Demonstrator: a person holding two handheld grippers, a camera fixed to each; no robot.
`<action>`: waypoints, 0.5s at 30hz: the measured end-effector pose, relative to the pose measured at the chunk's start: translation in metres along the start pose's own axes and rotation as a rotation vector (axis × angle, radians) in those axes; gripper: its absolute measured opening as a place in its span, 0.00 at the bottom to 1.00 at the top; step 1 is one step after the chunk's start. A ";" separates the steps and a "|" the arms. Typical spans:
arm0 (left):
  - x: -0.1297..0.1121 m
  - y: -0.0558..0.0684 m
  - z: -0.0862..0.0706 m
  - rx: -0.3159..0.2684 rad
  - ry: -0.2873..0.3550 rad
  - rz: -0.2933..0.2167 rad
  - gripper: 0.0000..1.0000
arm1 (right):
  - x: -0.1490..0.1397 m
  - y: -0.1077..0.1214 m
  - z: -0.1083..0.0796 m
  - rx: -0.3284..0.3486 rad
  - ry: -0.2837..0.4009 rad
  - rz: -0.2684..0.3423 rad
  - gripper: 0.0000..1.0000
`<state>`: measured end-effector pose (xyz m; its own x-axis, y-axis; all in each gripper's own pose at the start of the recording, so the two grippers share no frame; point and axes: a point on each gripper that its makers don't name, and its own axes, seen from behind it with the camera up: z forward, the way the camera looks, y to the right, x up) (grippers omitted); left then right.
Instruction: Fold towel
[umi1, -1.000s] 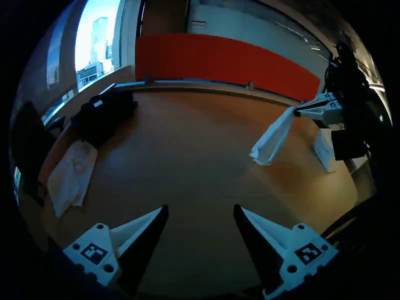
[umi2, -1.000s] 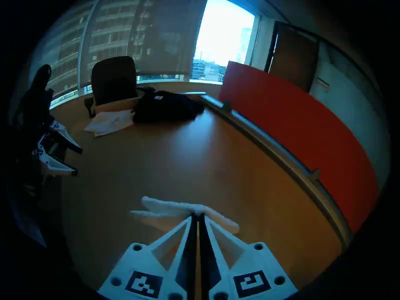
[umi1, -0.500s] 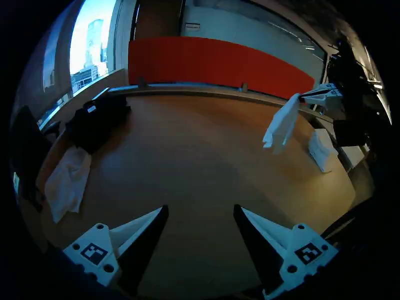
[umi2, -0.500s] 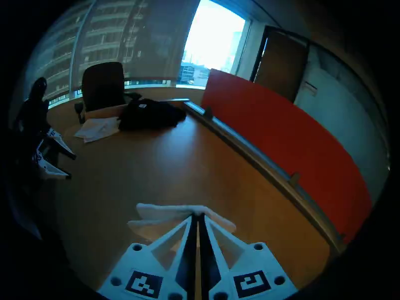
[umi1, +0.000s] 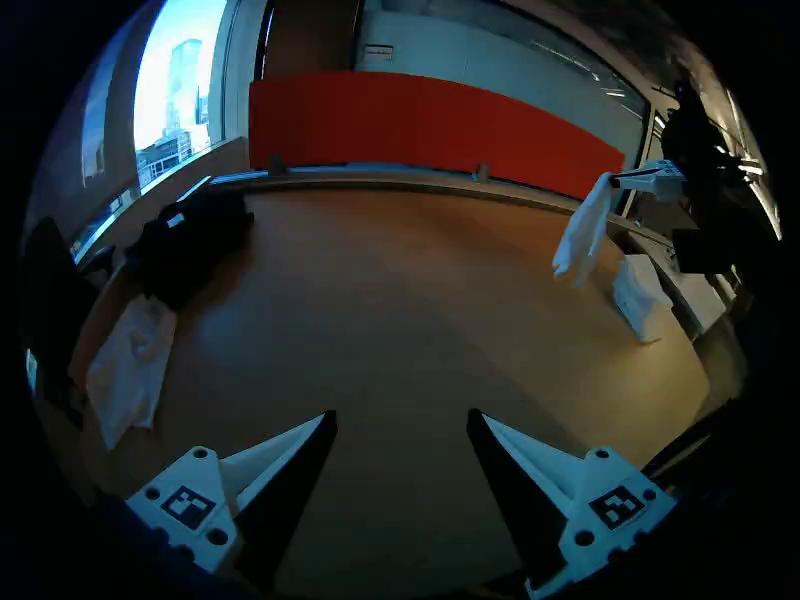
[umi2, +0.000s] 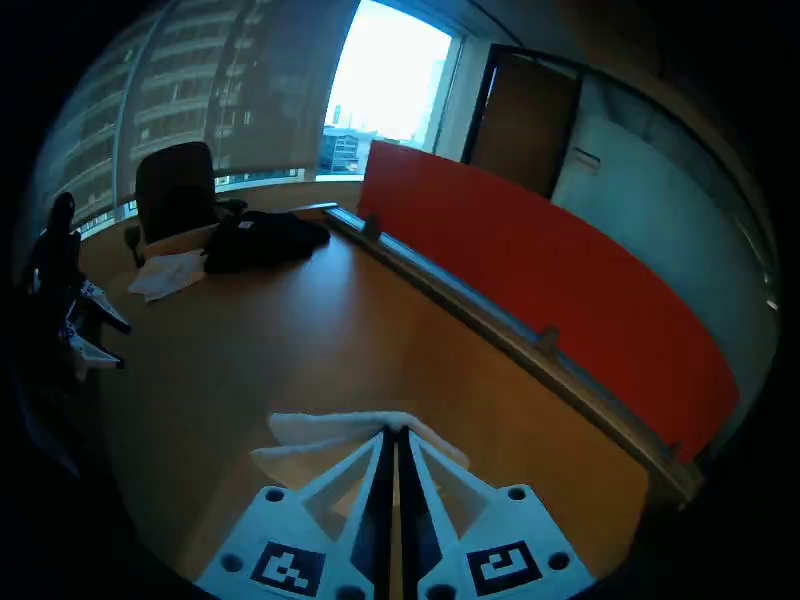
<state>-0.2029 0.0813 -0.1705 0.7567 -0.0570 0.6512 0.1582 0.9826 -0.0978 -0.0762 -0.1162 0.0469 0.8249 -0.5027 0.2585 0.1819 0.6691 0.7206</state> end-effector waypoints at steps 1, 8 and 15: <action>0.000 0.000 0.000 0.000 -0.001 -0.001 0.97 | -0.002 0.006 -0.002 -0.007 -0.004 0.003 0.02; -0.001 0.002 0.000 0.005 -0.007 0.009 0.97 | -0.018 0.044 -0.020 -0.047 -0.033 0.023 0.02; 0.001 0.005 0.001 0.007 -0.011 0.020 0.97 | -0.032 0.079 -0.035 -0.090 -0.056 0.045 0.02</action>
<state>-0.2020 0.0860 -0.1696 0.7528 -0.0358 0.6573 0.1386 0.9848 -0.1051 -0.0695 -0.0280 0.0726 0.8025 -0.4990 0.3271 0.1942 0.7369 0.6475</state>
